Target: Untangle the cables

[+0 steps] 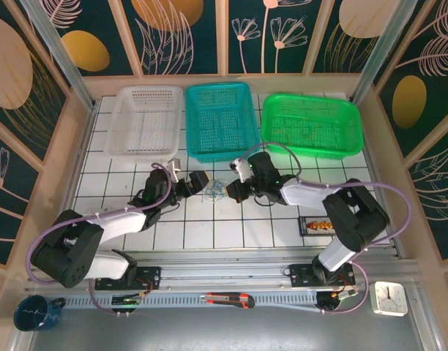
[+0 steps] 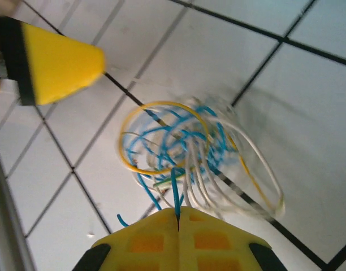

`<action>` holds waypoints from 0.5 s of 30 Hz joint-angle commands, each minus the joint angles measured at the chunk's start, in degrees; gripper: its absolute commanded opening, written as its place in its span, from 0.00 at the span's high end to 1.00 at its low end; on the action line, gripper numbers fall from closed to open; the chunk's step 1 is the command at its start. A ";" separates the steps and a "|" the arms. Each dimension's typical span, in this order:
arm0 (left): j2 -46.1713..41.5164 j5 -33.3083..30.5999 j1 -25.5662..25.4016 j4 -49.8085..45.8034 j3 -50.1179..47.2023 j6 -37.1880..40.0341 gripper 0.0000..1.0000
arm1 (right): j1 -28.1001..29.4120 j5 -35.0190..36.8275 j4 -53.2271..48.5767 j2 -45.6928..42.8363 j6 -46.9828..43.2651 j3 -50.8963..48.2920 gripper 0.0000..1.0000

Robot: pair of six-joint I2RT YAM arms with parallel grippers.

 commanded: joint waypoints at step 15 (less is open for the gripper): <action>-0.09 1.13 0.45 -4.91 0.83 8.87 0.01 | 1.01 -8.76 8.00 -1.57 10.05 -1.09 1.00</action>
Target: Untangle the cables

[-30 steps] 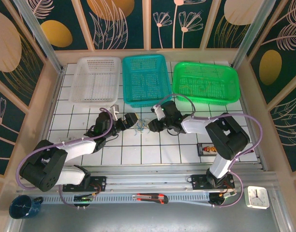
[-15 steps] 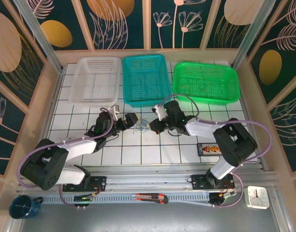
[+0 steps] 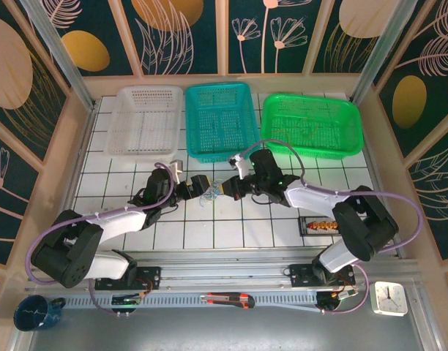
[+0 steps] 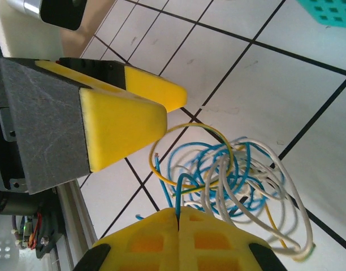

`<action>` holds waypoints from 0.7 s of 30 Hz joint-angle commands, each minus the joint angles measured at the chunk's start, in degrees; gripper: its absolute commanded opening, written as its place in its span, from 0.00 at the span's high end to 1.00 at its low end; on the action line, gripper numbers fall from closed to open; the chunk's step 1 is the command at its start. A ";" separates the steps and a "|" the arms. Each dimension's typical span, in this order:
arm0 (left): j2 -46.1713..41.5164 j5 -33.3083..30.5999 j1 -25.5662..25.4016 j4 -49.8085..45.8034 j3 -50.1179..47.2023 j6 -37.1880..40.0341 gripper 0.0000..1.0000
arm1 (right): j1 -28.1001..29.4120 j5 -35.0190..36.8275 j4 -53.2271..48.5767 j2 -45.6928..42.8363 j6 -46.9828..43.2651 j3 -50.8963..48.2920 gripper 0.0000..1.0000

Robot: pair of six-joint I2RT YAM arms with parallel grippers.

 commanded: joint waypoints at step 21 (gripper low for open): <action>10.42 1.84 -3.09 8.34 -0.80 1.08 0.11 | 0.07 -6.15 9.62 4.65 9.69 -0.24 1.00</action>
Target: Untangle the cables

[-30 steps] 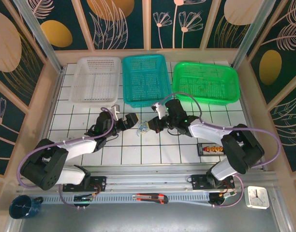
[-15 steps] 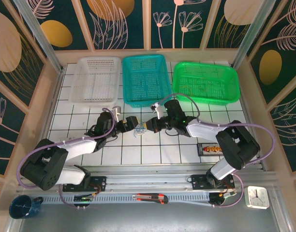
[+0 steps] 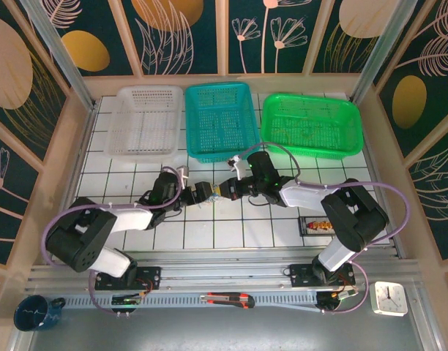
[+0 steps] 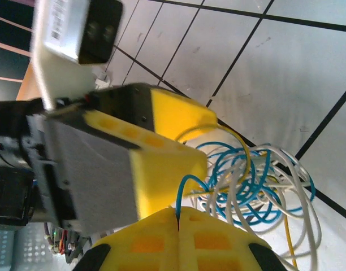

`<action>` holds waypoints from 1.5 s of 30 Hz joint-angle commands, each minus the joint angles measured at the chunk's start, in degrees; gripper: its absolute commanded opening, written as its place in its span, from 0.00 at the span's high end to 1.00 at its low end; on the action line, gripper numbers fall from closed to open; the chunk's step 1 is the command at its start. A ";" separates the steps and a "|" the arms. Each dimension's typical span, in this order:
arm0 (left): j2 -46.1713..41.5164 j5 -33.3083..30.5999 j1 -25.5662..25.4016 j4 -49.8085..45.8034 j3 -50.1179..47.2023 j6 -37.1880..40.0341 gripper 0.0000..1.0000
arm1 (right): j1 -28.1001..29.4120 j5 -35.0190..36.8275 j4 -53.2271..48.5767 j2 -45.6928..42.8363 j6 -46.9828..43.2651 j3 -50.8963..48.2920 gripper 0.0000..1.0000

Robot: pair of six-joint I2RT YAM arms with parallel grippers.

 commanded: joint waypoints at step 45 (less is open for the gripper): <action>-24.83 -5.13 -1.96 -8.42 -2.60 -3.06 0.05 | -6.92 -12.17 34.54 -5.44 25.10 -10.73 1.00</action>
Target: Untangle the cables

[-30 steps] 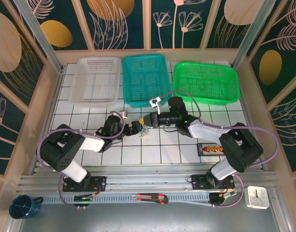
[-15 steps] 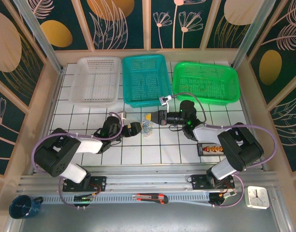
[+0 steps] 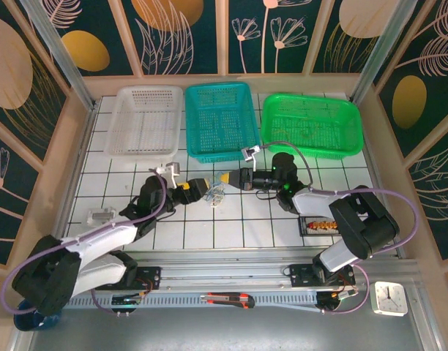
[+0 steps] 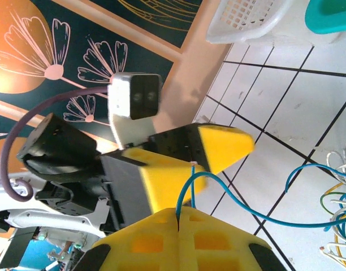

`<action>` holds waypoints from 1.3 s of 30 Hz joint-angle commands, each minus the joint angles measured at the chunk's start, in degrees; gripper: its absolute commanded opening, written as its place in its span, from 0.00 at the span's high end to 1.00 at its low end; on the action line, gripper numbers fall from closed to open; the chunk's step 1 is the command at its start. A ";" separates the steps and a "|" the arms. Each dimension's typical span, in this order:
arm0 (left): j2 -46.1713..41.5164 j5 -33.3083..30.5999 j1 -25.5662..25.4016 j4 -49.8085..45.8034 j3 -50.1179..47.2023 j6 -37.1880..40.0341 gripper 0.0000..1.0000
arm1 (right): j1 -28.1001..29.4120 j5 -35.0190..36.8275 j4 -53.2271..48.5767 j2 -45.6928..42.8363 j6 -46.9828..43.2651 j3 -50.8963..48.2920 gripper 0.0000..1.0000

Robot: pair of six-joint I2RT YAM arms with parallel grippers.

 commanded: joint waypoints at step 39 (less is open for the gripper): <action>9.92 7.58 -2.06 20.72 6.25 -12.90 0.86 | -0.19 -0.89 15.95 3.43 9.26 -2.92 1.00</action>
